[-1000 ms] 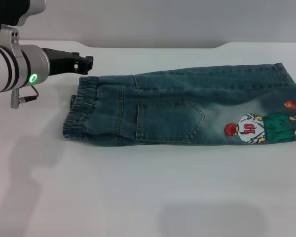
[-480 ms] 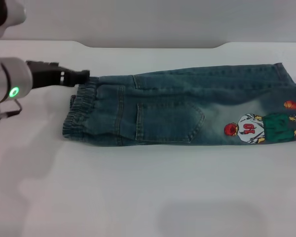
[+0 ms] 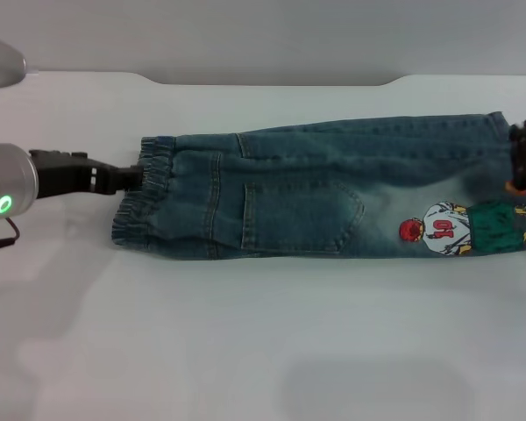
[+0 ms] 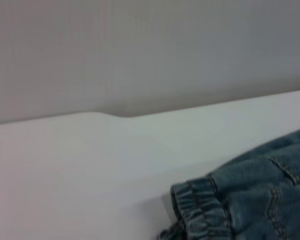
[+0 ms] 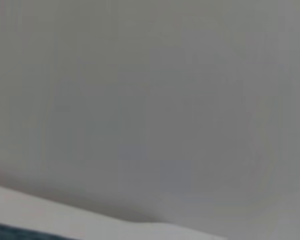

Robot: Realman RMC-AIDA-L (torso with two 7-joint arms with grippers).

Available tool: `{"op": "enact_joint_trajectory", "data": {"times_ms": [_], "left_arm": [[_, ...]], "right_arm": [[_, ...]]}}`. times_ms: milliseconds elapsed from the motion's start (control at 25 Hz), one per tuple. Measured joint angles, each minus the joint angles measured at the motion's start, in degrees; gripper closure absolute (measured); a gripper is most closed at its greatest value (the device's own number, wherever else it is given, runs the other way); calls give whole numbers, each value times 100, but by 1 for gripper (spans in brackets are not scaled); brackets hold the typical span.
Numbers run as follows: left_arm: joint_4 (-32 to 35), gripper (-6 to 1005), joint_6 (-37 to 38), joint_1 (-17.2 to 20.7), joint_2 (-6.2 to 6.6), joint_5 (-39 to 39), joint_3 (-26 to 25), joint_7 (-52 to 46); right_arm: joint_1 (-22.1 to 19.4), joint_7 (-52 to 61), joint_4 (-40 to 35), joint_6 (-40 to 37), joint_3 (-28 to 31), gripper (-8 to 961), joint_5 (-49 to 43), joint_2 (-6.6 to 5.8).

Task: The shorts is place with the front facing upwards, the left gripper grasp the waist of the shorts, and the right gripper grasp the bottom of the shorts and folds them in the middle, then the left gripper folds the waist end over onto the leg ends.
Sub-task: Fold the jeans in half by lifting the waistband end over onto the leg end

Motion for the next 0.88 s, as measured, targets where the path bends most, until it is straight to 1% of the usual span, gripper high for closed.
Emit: {"op": "enact_joint_trajectory", "data": {"times_ms": [40,160,320,560,880], "left_arm": [[8,152,-5,15,0,1,26,0],[23,152,-81,32,-3,0,102,0],[37,151,-291,2,-10,-4,116,-2],[44,151,-412,-4,-11,-6,119,-46],[70,151,-440,41,-22,-7,168,-72]], "right_arm": [[92,-106,-200,43,-52,724,165,0],[261,-311,-561,291,-121,946,440,10],[259,-644,-582,633,-432,949,655,20],[286,-868,-595,852,-841,952,901,32],[412,-916,-741,1172,-992,954,1332,30]]}}
